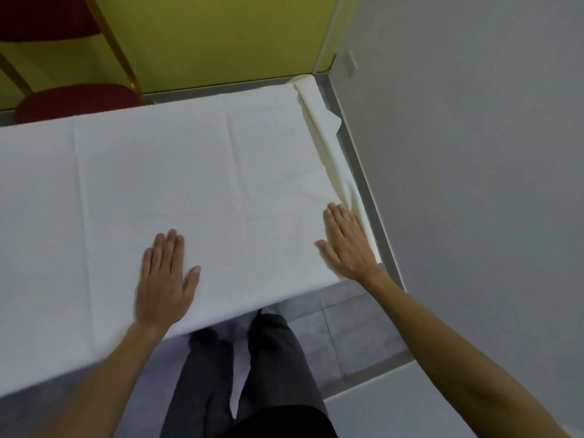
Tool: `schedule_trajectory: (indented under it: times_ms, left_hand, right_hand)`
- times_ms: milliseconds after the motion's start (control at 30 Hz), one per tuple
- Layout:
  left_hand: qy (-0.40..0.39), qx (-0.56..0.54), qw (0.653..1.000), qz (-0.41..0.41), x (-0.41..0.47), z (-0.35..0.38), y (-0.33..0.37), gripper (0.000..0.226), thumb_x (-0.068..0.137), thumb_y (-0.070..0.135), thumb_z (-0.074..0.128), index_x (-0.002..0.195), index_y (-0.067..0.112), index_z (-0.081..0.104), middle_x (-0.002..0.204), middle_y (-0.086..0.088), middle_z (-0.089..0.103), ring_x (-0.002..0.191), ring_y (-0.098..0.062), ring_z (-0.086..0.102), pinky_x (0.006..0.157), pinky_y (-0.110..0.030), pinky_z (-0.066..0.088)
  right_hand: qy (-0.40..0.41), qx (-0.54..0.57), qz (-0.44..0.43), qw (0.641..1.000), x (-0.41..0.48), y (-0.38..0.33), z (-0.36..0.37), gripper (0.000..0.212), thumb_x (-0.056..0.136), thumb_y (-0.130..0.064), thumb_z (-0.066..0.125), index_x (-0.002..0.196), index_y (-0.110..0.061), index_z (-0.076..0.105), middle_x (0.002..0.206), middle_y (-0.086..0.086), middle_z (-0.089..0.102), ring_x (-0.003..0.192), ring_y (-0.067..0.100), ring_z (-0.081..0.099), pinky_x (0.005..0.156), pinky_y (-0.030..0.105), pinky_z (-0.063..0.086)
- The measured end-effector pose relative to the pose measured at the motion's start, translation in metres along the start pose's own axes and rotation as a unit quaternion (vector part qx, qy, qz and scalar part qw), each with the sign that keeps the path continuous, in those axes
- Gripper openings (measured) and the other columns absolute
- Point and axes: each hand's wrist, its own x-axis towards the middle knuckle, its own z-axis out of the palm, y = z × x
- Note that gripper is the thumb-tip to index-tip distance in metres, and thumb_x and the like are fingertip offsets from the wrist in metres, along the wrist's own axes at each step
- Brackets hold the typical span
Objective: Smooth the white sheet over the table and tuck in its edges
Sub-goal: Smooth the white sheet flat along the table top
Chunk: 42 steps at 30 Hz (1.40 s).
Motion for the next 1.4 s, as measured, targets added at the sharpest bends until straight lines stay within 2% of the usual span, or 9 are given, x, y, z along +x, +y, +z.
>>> schedule_trajectory:
  times_ms: [167,333,467,700,867,1000,1167,1267,1400]
  left_hand:
    - [0.013,-0.046,0.999,-0.026,0.005,-0.004,0.011,0.072,0.095,0.041,0.031,0.152,-0.003,0.021,0.162,-0.017,0.016,0.151,-0.032,0.011,0.122,-0.053,0.014]
    - [0.078,-0.141,0.983,-0.083,0.071,-0.020,0.033,0.068,0.095,0.034,0.032,0.152,-0.001,0.022,0.163,-0.014,0.017,0.152,-0.024,0.009,0.124,-0.040,0.010]
    - [0.073,-0.065,0.993,-0.063,0.165,-0.017,0.008,0.068,0.097,0.040,0.027,0.153,0.000,0.022,0.163,-0.016,0.016,0.152,-0.029,0.009,0.124,-0.045,0.009]
    - [0.063,0.002,0.995,-0.080,0.196,-0.012,-0.039,0.077,0.098,0.057,0.014,0.155,0.004,0.013,0.164,-0.014,0.011,0.152,-0.032,0.007,0.123,-0.049,0.006]
    - [0.054,-0.004,0.995,-0.084,0.196,-0.017,-0.035,0.077,0.098,0.055,0.016,0.155,0.003,0.013,0.164,-0.014,0.010,0.152,-0.031,0.005,0.123,-0.050,0.008]
    - [0.051,-0.009,0.996,-0.078,0.200,-0.022,-0.034,0.077,0.097,0.053,0.019,0.154,0.000,0.017,0.163,-0.016,0.012,0.152,-0.031,0.006,0.123,-0.050,0.008]
    - [0.073,-0.024,0.997,-0.031,0.264,-0.033,-0.044,0.070,0.096,0.040,0.024,0.152,-0.001,0.021,0.162,-0.017,0.016,0.152,-0.029,0.011,0.124,-0.044,0.008]
    - [0.068,-0.020,0.997,-0.039,0.301,-0.032,-0.045,0.069,0.096,0.040,0.023,0.152,0.000,0.022,0.162,-0.017,0.018,0.151,-0.029,0.013,0.123,-0.046,0.010]
    - [0.083,0.001,0.995,-0.056,0.309,-0.024,-0.048,0.068,0.098,0.042,0.023,0.154,0.003,0.020,0.163,-0.013,0.018,0.152,-0.027,0.012,0.124,-0.045,0.010]
  right_hand:
    - [0.027,0.042,0.047,0.998,0.018,-0.034,-0.005,0.075,0.105,-0.052,0.027,0.159,-0.001,0.012,0.167,0.015,0.006,0.156,0.029,0.000,0.127,0.047,0.004]
    - [0.051,0.085,-0.090,0.991,0.089,-0.135,0.001,0.064,0.107,-0.038,0.029,0.157,-0.001,0.018,0.166,0.018,0.015,0.155,0.032,0.008,0.126,0.049,0.009]
    - [0.044,0.086,-0.111,0.989,0.173,-0.179,0.004,0.066,0.106,-0.042,0.019,0.158,-0.002,0.015,0.167,0.017,0.012,0.156,0.031,0.005,0.127,0.048,0.005]
    - [0.038,-0.027,-0.085,0.995,0.223,-0.084,-0.023,0.079,0.102,-0.063,0.013,0.161,-0.010,0.009,0.169,0.007,0.002,0.156,0.023,-0.002,0.127,0.044,0.000]
    - [0.033,0.019,0.039,0.998,0.221,-0.006,-0.063,0.076,0.104,-0.052,0.030,0.159,-0.004,0.009,0.169,0.011,0.001,0.156,0.020,-0.002,0.119,0.020,-0.016]
    - [0.050,0.018,0.063,0.997,0.232,-0.028,-0.058,0.077,0.104,-0.055,0.021,0.159,-0.004,0.005,0.168,0.014,0.001,0.156,0.023,-0.003,0.124,0.032,-0.010]
    - [0.072,0.022,-0.087,0.993,0.300,-0.114,-0.045,0.074,0.103,-0.050,0.017,0.157,0.000,0.019,0.166,0.019,0.014,0.155,0.034,0.009,0.126,0.048,0.004]
    - [0.057,0.027,-0.111,0.992,0.339,-0.152,-0.040,0.078,0.100,-0.052,0.011,0.156,0.001,0.022,0.165,0.019,0.017,0.154,0.034,0.012,0.126,0.049,0.006]
    - [0.067,0.012,-0.104,0.992,0.359,-0.124,-0.042,0.078,0.103,-0.055,0.017,0.155,0.002,0.024,0.165,0.020,0.019,0.154,0.034,0.014,0.125,0.046,0.004]
